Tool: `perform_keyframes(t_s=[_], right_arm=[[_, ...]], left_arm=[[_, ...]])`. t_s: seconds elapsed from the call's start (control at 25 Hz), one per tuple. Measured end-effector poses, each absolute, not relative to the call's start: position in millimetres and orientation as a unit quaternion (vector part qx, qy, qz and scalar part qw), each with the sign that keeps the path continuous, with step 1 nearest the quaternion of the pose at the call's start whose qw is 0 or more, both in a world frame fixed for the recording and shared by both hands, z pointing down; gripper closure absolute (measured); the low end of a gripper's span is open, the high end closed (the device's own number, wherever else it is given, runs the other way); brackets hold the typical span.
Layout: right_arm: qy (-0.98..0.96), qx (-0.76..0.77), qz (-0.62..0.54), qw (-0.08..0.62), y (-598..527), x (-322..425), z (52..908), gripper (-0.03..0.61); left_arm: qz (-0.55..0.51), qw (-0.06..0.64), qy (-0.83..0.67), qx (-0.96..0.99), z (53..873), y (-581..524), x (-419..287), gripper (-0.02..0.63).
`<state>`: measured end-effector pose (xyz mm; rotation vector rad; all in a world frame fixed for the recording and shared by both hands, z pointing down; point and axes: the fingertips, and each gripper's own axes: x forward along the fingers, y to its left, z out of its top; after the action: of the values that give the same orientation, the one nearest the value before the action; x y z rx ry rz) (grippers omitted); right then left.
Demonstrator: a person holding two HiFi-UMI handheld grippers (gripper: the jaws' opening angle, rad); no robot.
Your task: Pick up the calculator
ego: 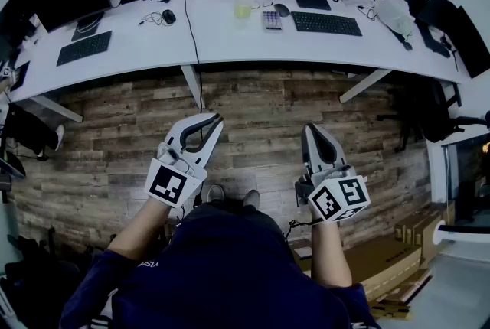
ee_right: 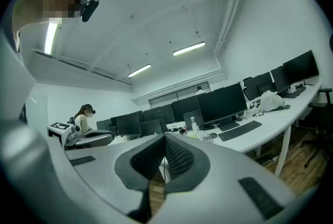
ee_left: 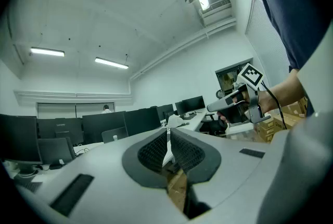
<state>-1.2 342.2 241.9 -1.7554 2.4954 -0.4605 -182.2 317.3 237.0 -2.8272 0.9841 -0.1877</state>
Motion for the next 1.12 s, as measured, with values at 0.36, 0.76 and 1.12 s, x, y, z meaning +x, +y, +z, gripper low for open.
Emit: perform_keyframes(t_s=[0.36, 0.76, 1.12], right_arm=[[0.810, -0.565, -0.157, 0.029, 338.1, -2.3, 245.1, 0.575], [0.812, -0.561, -0.157, 0.030, 337.0, -4.4, 245.1, 0.575], [0.813, -0.559, -0.157, 0.033, 333.1, -3.9, 244.6, 0.575]], left_arm=[[-0.063, 0.065, 0.328, -0.940, 239.6, 314.9, -182.6, 0.571], [-0.064, 0.069, 0.327, -0.940, 240.5, 314.1, -182.0, 0.571], [-0.065, 0.070, 0.331, -0.939, 241.4, 309.9, -181.5, 0.571]])
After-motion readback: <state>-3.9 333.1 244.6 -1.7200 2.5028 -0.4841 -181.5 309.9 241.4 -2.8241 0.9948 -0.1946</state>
